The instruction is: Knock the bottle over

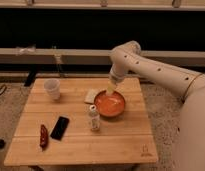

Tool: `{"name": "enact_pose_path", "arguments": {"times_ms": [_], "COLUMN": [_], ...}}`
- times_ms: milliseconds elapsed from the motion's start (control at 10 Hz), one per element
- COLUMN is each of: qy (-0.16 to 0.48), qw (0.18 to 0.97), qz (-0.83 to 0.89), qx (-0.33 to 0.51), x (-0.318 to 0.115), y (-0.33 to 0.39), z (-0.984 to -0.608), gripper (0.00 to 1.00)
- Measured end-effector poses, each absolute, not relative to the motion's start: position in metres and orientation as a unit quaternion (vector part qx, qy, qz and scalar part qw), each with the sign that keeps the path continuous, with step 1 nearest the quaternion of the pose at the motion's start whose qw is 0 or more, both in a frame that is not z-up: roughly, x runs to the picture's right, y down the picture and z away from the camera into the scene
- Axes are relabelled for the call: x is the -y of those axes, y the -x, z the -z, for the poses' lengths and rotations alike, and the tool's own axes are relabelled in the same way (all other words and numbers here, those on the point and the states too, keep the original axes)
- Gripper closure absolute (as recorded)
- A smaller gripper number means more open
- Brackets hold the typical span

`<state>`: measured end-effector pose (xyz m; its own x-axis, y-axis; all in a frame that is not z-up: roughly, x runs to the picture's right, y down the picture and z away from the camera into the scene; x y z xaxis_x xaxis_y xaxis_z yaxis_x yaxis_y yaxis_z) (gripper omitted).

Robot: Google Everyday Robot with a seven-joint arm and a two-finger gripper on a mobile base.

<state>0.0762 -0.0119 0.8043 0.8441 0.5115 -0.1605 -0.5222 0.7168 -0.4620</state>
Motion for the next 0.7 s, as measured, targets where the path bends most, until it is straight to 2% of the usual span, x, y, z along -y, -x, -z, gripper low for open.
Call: {"name": "enact_pose_path", "arguments": {"times_ms": [700], "qy": [0.271], "qw": [0.937], "qz": [-0.219], "qx": [-0.032], "x": [-0.034], "y": [-0.077], "z": [-0.781], "gripper": [0.20]}}
